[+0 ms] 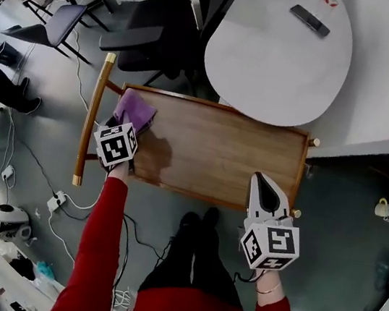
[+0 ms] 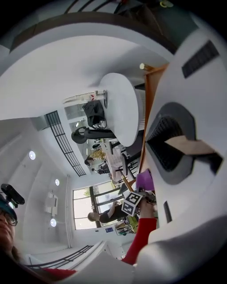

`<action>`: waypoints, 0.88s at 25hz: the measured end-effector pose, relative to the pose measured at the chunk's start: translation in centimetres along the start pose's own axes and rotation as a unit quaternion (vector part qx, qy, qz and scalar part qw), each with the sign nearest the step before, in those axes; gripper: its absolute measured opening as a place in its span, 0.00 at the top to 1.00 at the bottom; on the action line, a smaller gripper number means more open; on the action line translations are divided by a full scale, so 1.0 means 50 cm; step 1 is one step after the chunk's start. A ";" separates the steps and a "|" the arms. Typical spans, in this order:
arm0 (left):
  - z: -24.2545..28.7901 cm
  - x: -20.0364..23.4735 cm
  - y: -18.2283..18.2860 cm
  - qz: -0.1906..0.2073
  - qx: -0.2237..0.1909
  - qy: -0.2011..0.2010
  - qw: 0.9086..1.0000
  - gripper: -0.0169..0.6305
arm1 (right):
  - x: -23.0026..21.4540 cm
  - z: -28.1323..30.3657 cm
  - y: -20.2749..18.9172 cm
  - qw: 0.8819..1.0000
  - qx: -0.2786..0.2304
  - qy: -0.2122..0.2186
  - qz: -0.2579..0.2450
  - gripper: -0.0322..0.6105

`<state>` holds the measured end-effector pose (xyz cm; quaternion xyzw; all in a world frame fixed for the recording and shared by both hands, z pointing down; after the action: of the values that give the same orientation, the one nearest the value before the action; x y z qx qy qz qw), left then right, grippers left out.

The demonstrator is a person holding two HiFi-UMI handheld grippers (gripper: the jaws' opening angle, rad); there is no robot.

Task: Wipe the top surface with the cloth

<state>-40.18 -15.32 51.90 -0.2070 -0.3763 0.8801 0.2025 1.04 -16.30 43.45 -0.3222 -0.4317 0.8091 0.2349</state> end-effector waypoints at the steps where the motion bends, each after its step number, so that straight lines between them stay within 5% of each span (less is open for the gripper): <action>1: -0.015 -0.008 0.004 -0.007 -0.012 -0.009 1.000 0.90 | 0.000 -0.001 -0.003 1.000 0.000 -0.003 -0.001 0.93; 6: -0.064 -0.063 0.014 -0.010 -0.042 -0.055 0.998 0.90 | -0.003 -0.006 -0.010 1.000 -0.009 -0.020 0.000 0.93; 22: -0.153 -0.099 0.037 0.056 -0.106 -0.077 0.990 0.90 | 0.020 -0.048 -0.002 0.999 -0.034 -0.022 -0.014 0.93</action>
<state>-32.50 -14.62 46.75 -0.1790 -0.4695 0.8587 0.1005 2.09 -14.27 42.21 -0.3056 -0.4688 0.7975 0.2255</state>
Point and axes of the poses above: the fingertips, and each gripper's own axes: z forward along the fingers, x to its left, y out of its top, the point moved 6 cm from there along -z, backward along the fingers, and after that the axes turned 8 degrees about y, right-handed, at the moved point
